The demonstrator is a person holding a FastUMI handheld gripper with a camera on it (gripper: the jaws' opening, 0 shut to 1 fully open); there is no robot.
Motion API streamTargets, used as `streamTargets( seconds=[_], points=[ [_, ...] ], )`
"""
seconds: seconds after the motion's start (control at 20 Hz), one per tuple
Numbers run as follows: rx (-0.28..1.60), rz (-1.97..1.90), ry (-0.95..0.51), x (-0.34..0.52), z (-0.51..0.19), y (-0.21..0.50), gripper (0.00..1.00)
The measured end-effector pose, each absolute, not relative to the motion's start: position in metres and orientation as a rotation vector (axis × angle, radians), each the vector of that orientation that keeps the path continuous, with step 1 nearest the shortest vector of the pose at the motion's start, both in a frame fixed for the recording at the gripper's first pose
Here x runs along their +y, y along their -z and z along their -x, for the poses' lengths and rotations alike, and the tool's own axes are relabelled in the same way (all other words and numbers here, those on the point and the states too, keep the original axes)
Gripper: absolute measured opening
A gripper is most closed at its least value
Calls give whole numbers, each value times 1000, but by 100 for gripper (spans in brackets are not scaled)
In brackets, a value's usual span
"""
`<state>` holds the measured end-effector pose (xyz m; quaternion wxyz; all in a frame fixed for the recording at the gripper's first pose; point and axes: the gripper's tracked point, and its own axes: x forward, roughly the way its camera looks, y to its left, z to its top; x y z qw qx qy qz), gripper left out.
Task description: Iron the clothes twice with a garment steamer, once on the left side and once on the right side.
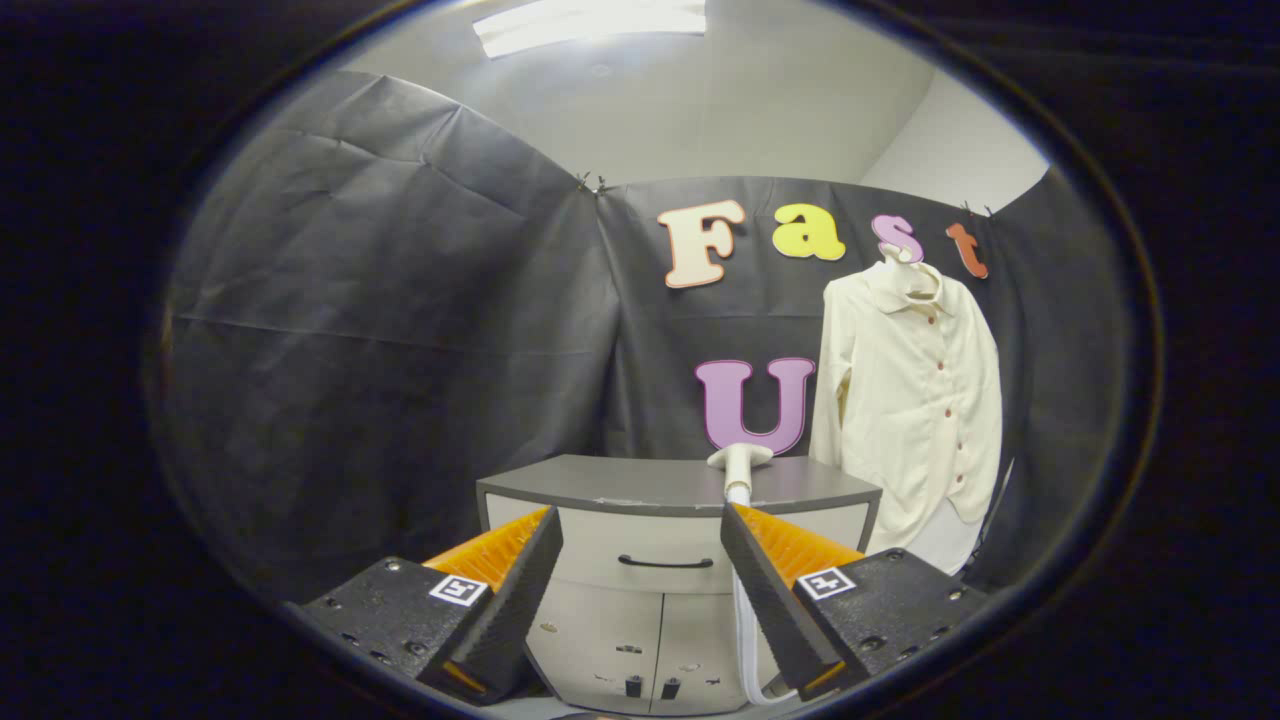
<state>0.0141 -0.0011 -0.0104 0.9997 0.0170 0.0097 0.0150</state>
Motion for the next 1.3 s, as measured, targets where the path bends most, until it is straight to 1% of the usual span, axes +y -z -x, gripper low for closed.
streamTargets(
  seconds=[0.35, 0.55, 0.9, 1.15, 1.2, 1.3],
  points=[
    [9, -49, 3, -26, -71, 3, 96],
    [38, -16, 46, -45, -112, 9, 96],
    [175, -8, 39, -55, -180, 37, 95],
    [267, 9, 86, -77, -219, 56, 95],
    [292, 3, 91, -80, -226, 62, 95],
    [350, -14, 102, -85, -238, 74, 91]
  ],
)
